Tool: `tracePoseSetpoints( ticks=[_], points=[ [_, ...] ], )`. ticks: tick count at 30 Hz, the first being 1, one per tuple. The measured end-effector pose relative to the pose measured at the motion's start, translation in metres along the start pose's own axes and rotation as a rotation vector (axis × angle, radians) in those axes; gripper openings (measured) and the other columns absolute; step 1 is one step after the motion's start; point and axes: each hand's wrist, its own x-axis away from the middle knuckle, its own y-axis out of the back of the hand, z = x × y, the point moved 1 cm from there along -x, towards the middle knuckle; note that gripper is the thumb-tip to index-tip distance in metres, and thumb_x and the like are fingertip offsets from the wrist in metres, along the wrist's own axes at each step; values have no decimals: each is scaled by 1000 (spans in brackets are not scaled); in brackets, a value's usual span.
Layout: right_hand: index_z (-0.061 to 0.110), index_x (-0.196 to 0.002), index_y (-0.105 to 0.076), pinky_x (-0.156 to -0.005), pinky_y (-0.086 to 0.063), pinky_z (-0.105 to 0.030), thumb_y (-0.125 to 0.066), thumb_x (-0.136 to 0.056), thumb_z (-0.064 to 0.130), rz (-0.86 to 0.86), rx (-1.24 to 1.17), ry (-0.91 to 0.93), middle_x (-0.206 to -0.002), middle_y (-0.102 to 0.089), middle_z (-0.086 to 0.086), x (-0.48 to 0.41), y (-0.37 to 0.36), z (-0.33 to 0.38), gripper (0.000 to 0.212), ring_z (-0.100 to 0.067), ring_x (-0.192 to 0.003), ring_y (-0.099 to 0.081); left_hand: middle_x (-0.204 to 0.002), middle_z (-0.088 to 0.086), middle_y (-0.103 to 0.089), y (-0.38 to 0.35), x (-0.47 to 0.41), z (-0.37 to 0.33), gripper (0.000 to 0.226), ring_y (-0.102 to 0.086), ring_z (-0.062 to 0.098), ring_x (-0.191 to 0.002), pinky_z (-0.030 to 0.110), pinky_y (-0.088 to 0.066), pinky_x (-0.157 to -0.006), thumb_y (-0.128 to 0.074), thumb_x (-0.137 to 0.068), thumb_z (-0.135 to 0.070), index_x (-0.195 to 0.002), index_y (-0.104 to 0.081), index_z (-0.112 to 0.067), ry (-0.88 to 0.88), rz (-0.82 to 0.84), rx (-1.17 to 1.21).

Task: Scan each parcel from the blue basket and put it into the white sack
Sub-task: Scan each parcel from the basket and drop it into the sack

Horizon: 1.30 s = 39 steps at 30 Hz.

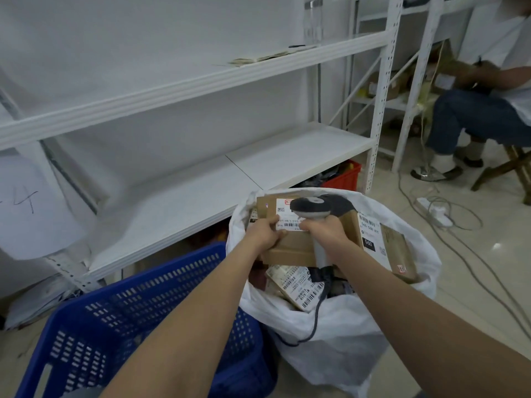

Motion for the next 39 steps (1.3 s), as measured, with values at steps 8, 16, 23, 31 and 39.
tracePoseSetpoints(
  ticks=[8,16,23,31,39],
  points=[
    [2,-115,-58,-91,-46,-37,-68,-83,12,57,37,26,-110,-61,-12,-6,-8,2,35,-24,-101,-55,-148,8,-42,15,-3,2,51,-47,25,-128,30,-35,-106,-49,-99,-30,-146,-37,-19,-29,11,-44],
    [-1,-112,-60,-84,-51,-35,-69,-79,15,-41,20,0,-106,-64,-13,5,5,14,38,-30,-101,-61,-150,23,-24,24,28,46,86,-26,41,-137,52,-32,-108,-59,-86,-51,-150,-16,-11,486,-410,242],
    [0,-107,-60,-87,-56,-46,-67,-78,10,13,36,-26,-99,-64,-13,16,6,11,32,-28,-92,-63,-119,15,-50,-11,59,69,85,-53,29,-95,39,-48,-88,-57,-81,-63,-142,-33,-9,758,-33,819],
    [0,-107,-61,-77,-55,-35,-66,-78,5,80,98,-32,-101,-64,-14,9,-3,14,31,-22,-80,-60,-131,22,-39,-41,45,84,50,-32,18,-138,31,-34,-106,-39,-103,-29,-148,-19,-18,482,-50,1197],
    [0,-107,-64,-86,-54,-37,-70,-77,7,113,241,1,-101,-67,-14,0,-16,11,31,-24,-95,-63,-140,19,-46,-12,18,107,85,-51,38,-121,47,-46,-97,-79,-75,-28,-142,-34,0,677,-214,935]
  ],
)
